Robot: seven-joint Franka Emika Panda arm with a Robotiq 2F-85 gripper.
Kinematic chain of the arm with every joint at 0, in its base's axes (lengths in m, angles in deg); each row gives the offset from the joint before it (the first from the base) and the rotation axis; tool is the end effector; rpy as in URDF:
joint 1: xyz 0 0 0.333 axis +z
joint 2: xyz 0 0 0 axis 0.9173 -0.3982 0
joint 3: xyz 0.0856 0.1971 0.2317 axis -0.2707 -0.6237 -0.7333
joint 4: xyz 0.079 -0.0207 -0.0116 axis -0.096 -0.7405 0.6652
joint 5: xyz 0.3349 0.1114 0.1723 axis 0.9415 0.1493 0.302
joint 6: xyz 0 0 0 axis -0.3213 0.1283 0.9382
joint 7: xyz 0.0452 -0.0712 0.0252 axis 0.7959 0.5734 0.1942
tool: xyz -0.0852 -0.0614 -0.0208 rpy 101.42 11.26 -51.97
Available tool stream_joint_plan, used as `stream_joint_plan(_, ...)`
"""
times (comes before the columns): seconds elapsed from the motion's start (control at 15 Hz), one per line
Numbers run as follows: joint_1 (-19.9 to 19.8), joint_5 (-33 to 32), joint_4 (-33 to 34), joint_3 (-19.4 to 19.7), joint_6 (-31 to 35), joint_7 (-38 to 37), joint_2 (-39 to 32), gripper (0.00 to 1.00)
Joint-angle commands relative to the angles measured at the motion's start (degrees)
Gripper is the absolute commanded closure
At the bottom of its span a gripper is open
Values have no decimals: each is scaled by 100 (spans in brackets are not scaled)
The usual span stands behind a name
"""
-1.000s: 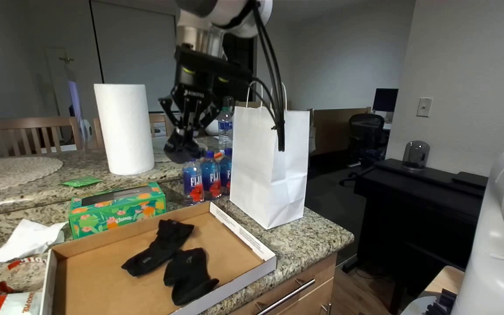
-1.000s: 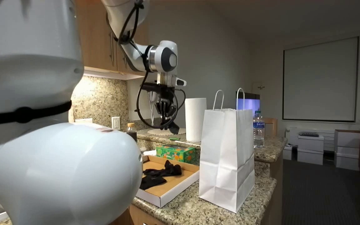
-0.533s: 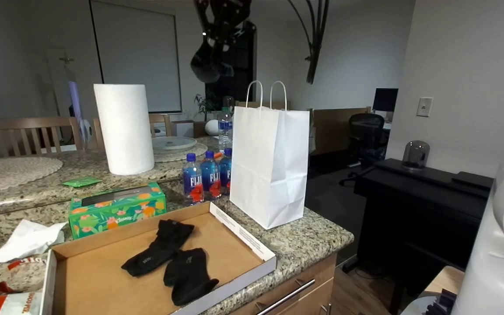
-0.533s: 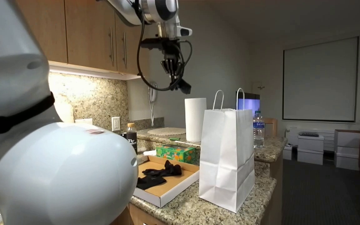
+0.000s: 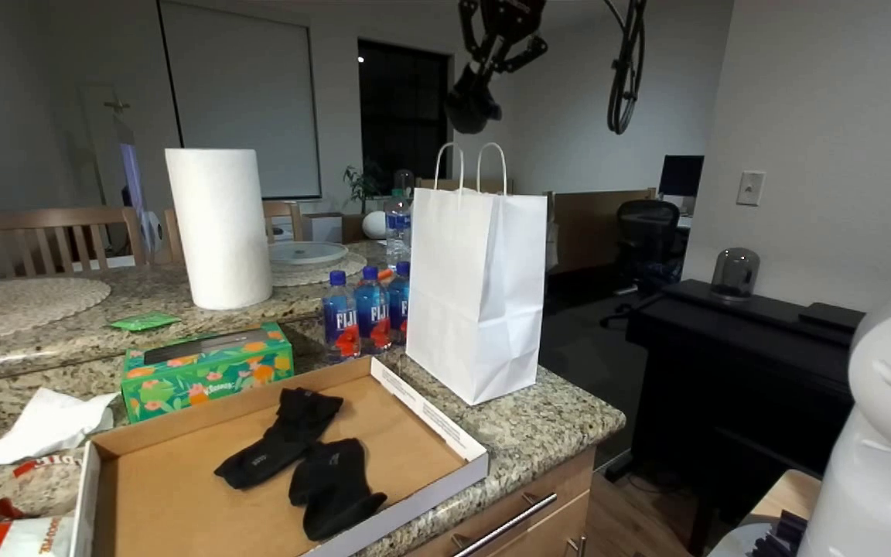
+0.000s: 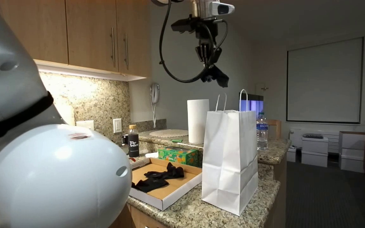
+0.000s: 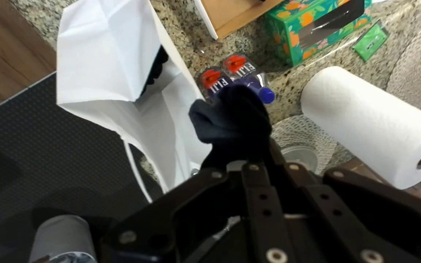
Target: Pick up all the socks from the cover box and put them in the paper bag
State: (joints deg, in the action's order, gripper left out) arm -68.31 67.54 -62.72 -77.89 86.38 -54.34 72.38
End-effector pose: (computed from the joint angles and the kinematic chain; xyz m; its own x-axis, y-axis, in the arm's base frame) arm 0.4224 -0.0019 0.6820 0.8035 -0.5261 0.2786 -0.4205 -0.8328 -0.3601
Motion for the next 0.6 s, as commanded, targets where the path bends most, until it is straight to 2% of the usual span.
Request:
stream_joint_plan(0.0,-301,296,-204,219,-59,-95,-129,93)
stream_joint_plan(0.27,-429,414,-270,257,-33,-138,-393,93)
stream_joint_plan(0.53,-497,153,-178,20,4,-541,-588,93)
